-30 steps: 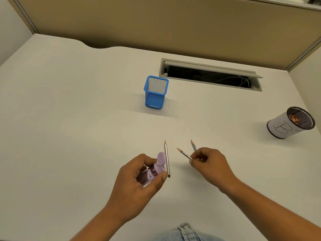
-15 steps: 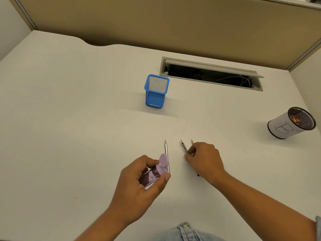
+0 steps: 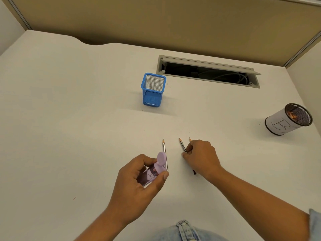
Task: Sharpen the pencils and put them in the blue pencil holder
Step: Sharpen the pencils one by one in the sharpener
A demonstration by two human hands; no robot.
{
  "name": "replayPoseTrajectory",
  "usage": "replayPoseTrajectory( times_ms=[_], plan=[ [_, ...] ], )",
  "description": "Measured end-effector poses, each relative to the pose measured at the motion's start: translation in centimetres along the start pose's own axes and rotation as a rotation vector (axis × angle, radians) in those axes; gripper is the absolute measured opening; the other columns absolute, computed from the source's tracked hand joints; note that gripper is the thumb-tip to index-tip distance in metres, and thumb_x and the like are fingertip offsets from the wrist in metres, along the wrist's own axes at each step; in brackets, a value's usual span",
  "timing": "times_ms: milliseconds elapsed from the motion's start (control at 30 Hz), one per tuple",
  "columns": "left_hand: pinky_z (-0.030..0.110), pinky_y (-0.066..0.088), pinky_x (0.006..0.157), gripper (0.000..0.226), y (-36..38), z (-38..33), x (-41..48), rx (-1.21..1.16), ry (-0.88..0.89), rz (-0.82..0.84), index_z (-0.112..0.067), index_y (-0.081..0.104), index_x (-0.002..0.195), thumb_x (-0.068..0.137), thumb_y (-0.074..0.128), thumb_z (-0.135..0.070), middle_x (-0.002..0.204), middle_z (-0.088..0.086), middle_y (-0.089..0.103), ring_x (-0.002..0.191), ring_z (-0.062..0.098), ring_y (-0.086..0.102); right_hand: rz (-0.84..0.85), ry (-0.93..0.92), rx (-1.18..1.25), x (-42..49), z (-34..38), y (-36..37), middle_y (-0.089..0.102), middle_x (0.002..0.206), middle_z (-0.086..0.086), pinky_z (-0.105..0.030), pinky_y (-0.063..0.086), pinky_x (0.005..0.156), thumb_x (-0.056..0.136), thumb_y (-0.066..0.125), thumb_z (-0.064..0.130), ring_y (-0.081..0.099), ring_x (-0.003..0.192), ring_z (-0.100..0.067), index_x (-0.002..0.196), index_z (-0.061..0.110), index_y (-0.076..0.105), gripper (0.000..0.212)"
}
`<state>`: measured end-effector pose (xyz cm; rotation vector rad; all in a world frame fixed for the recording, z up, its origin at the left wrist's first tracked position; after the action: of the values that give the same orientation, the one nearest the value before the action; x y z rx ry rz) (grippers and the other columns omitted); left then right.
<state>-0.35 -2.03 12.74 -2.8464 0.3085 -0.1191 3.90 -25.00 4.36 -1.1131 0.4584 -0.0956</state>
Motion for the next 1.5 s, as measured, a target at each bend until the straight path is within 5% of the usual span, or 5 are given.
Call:
replayPoseTrajectory(
  times_ms=[533, 700, 1200, 1500],
  plan=[
    [0.034, 0.055, 0.058, 0.024, 0.2, 0.1, -0.3, -0.023, -0.021, -0.004, -0.028, 0.065, 0.087, 0.075, 0.072, -0.048, 0.079, -0.006, 0.070, 0.066, 0.017, 0.064, 0.006, 0.027, 0.004, 0.8, -0.3, -0.1, 0.073, 0.074, -0.002, -0.028, 0.053, 0.064, 0.074, 0.081, 0.031, 0.068, 0.071, -0.023, 0.077, 0.016, 0.074, 0.017],
    [0.020, 0.053, 0.056, 0.024, 0.4, 0.0, -0.3, -0.018, -0.017, 0.002, -0.029, 0.065, 0.088, 0.076, 0.072, -0.049, 0.078, -0.010, 0.069, 0.066, 0.014, 0.064, 0.011, 0.052, 0.023, 0.9, -0.5, 0.1, 0.073, 0.073, 0.000, -0.028, 0.053, 0.065, 0.073, 0.083, 0.033, 0.068, 0.070, -0.021, 0.077, 0.016, 0.075, 0.019],
    [0.017, 0.054, 0.059, 0.024, 0.1, 0.3, -0.5, -0.048, -0.037, -0.006, -0.030, 0.066, 0.087, 0.075, 0.072, -0.049, 0.080, -0.010, 0.071, 0.069, 0.016, 0.066, -0.028, -0.055, 0.189, 0.0, 2.2, -1.3, 0.066, 0.066, 0.014, -0.019, 0.044, 0.059, 0.080, 0.075, 0.029, 0.065, 0.067, -0.008, 0.079, 0.024, 0.070, 0.007],
    [0.016, 0.052, 0.058, 0.021, -0.8, 0.1, -0.7, -0.056, -0.040, -0.008, -0.028, 0.067, 0.086, 0.075, 0.073, -0.044, 0.078, -0.007, 0.070, 0.066, 0.013, 0.065, 0.066, -0.180, 0.022, -1.0, 5.1, 3.5, 0.068, 0.084, 0.000, -0.036, 0.057, 0.072, 0.082, 0.067, 0.030, 0.065, 0.082, -0.022, 0.097, 0.021, 0.061, 0.018]
  ],
)
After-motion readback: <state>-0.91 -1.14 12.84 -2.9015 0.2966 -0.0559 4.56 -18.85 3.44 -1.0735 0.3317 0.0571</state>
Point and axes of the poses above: each hand's wrist, its own x-axis towards the middle knuckle, its own y-axis out of the palm, z = x × y, the point moved 7 cm from there along x, towards the middle knuckle
